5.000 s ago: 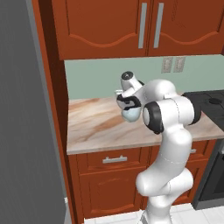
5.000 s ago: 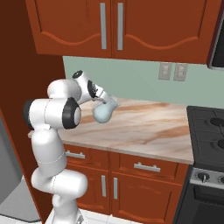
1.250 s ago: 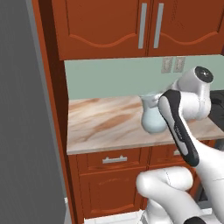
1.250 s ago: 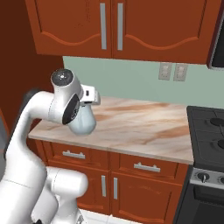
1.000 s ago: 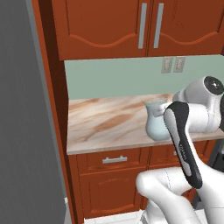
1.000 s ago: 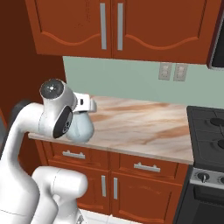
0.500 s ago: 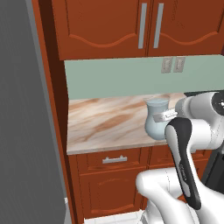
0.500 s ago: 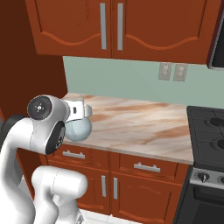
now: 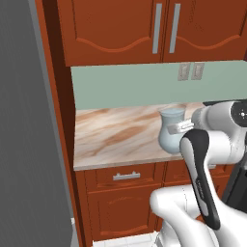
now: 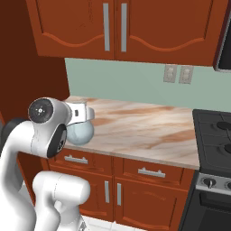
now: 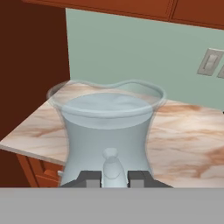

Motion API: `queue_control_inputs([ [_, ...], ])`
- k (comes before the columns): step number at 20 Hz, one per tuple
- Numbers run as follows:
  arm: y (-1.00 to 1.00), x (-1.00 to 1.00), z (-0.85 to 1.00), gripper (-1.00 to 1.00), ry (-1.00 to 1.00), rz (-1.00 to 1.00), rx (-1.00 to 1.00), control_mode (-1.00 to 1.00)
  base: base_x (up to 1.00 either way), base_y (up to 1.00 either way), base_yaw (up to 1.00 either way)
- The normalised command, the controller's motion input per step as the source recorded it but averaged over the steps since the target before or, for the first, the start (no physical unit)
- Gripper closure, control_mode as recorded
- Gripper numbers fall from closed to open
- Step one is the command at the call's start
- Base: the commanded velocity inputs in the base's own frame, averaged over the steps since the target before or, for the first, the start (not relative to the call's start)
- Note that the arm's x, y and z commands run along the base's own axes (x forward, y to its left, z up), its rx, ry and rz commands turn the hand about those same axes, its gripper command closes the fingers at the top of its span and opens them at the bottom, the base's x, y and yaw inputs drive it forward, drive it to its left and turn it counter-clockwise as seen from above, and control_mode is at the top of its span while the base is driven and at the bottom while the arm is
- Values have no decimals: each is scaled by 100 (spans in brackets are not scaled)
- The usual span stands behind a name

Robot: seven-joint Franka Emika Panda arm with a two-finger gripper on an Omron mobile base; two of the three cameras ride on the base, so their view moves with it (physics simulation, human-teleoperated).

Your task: Move the hotdog bun and peach from the top shelf to the second highest shelf to make space. Then, place the pitcher from the counter on the cleared top shelf.

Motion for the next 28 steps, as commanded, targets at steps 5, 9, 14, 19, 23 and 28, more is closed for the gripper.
queue_control_inputs([
  [5, 0, 1, 0, 100, 0, 0, 0, 100, -1, 0, 2],
  [9, 0, 0, 0, 100, 0, 0, 0, 100, -27, -17, 25],
  [14, 0, 0, 0, 100, 0, 0, 0, 100, -19, -44, 38],
  [19, 0, 0, 0, 100, 0, 0, 0, 100, -23, -73, 50],
  [23, 0, 0, 0, 100, 0, 0, 0, 100, -67, -75, 49],
  [28, 0, 0, 0, 100, 0, 0, 0, 100, -77, -24, 59],
])
